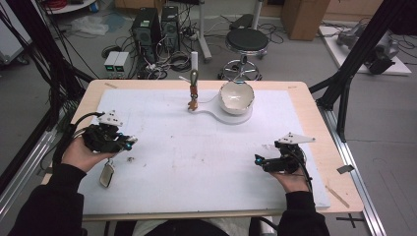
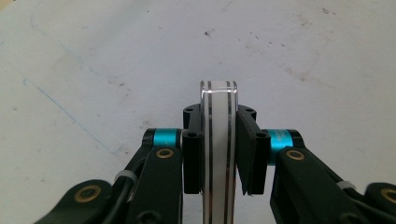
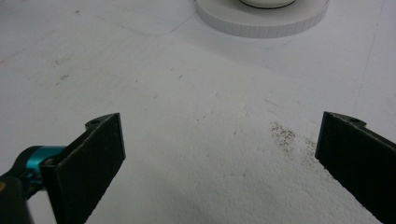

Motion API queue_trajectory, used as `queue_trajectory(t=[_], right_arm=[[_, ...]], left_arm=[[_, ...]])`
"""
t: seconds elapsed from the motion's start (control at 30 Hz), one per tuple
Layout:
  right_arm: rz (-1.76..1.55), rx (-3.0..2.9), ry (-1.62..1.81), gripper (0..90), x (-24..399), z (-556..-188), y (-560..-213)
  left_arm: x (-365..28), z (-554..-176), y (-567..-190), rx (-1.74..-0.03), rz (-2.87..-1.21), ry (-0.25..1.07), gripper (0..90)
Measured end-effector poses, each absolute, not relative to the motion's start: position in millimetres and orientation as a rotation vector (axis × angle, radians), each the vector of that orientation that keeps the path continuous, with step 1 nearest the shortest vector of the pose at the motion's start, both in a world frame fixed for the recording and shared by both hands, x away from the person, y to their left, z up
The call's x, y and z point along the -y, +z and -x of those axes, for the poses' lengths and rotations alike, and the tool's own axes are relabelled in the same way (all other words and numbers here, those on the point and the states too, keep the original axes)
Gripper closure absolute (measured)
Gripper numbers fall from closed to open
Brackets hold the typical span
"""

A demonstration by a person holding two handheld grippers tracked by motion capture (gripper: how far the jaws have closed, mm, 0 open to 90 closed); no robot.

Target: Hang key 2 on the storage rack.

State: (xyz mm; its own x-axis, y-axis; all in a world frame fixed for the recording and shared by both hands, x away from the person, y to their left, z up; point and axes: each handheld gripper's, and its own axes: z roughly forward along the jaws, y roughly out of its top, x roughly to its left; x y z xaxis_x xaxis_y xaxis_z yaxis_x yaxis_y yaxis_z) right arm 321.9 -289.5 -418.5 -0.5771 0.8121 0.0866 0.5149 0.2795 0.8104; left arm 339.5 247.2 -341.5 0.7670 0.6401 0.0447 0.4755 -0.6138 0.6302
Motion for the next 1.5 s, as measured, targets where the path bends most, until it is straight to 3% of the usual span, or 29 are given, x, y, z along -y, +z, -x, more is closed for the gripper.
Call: queue_trajectory(t=[0.73,1.5], right_arm=[[-1.208,-2.213,1.192,0.6,290,-323,-419],[-1.203,-2.189,1.237,0.6,294,-323,-417]], left_arm=[[-243,-372,-282,-0.774,-2.298,0.505,74.0],[-230,-430,-231,-0.847,-2.181,0.594,74.0]])
